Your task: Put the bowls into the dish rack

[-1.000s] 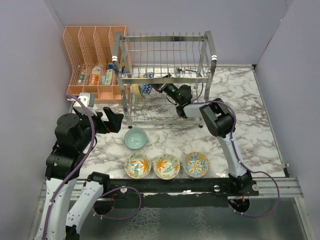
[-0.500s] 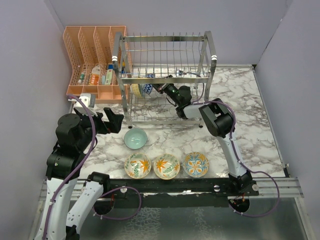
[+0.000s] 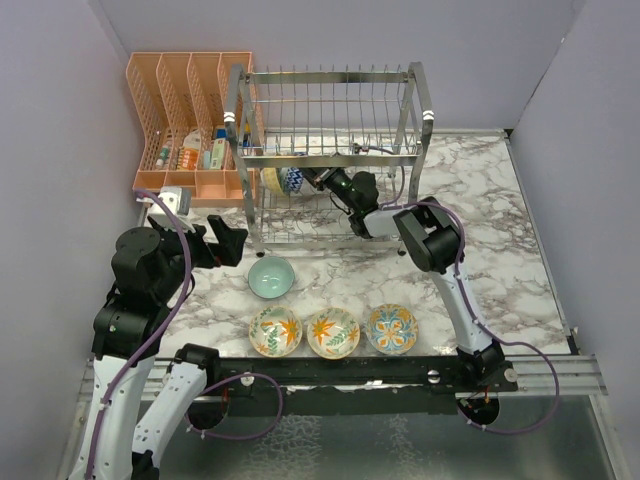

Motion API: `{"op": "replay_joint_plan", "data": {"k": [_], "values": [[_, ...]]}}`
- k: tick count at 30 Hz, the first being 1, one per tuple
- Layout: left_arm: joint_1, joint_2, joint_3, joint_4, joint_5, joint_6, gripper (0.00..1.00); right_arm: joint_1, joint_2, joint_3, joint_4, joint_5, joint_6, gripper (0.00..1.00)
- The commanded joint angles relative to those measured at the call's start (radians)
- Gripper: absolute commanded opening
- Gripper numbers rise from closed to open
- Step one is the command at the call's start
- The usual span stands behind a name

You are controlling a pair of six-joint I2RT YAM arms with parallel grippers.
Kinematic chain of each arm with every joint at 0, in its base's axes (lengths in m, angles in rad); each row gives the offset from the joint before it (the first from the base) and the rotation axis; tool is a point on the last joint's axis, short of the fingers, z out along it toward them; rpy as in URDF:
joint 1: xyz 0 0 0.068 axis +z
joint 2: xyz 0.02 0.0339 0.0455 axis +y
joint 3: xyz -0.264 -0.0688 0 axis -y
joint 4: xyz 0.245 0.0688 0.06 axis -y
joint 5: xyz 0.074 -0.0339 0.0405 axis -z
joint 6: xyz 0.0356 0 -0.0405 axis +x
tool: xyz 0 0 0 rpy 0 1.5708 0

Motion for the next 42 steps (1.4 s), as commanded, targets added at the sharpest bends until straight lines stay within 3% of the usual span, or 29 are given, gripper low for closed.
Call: {"op": "replay_joint_plan", "data": {"k": [1,6,9,12,17,20,33,42], "values": [[-0.002,-0.008,-0.009,0.017,-0.008,0.014,0.99,-0.007,0.026,0.045,0.018,0.015,0.0,0.01],[-0.003,-0.007,-0.008,0.014,-0.011,0.018,0.99,-0.008,0.043,0.064,-0.026,0.01,-0.023,0.02],[-0.003,-0.007,-0.005,0.012,-0.012,0.021,0.99,-0.008,0.046,0.059,-0.039,0.006,-0.03,0.11],[-0.003,-0.005,-0.002,0.01,-0.015,0.024,0.99,-0.009,0.052,0.06,-0.026,-0.007,-0.03,0.31],[-0.003,-0.001,0.002,0.01,-0.015,0.025,0.99,-0.008,0.028,0.068,-0.047,-0.022,-0.065,0.37],[-0.002,-0.002,0.004,0.011,-0.015,0.025,0.99,-0.008,0.007,0.068,-0.065,-0.028,-0.096,0.46],[-0.003,0.0,0.009,0.01,-0.019,0.022,0.99,-0.008,-0.073,-0.047,0.11,-0.05,-0.078,0.46],[-0.003,0.001,-0.005,0.018,-0.018,0.008,0.99,-0.01,-0.076,-0.062,0.251,-0.155,0.005,0.46]]}}
